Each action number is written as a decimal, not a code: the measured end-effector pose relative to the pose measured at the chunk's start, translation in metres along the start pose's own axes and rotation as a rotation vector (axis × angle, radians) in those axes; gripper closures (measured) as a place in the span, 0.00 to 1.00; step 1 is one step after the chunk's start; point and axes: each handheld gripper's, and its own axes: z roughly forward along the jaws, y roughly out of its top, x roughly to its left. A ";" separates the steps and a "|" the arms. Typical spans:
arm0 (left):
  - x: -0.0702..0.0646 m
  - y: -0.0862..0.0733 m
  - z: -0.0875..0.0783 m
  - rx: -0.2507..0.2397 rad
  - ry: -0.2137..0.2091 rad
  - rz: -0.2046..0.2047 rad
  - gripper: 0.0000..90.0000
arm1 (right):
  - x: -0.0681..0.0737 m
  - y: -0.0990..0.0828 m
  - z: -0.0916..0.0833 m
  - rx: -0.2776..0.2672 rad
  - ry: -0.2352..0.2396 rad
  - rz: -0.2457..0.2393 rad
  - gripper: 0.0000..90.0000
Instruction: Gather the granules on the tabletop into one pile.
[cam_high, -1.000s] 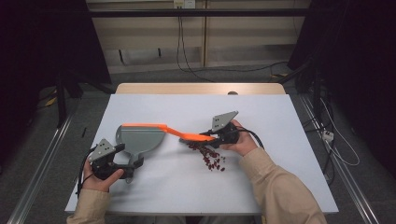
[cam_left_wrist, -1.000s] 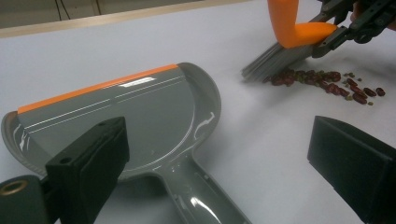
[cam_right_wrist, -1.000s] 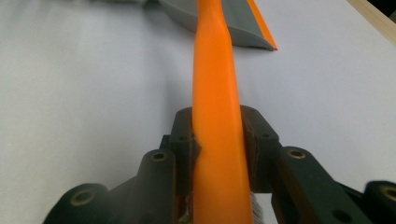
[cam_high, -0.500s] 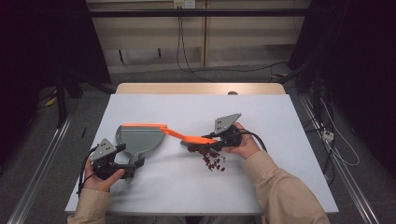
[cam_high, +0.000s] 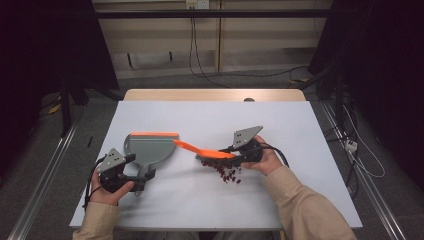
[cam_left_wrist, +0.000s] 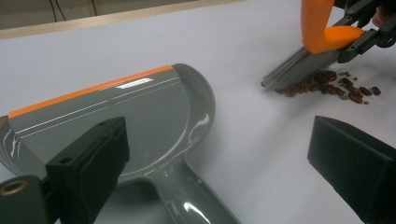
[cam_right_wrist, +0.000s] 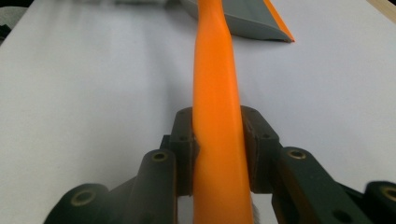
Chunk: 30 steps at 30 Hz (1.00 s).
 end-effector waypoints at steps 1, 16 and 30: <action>0.000 0.000 0.000 -0.001 0.000 0.000 0.06 | 0.001 0.000 -0.001 -0.005 -0.007 0.001 0.78; 0.003 -0.001 0.002 0.003 -0.001 -0.006 0.06 | -0.026 0.008 0.005 -0.096 -0.093 0.066 0.79; 0.003 -0.001 0.001 0.002 -0.001 -0.005 0.06 | -0.031 0.018 0.031 -0.007 -0.139 0.172 0.60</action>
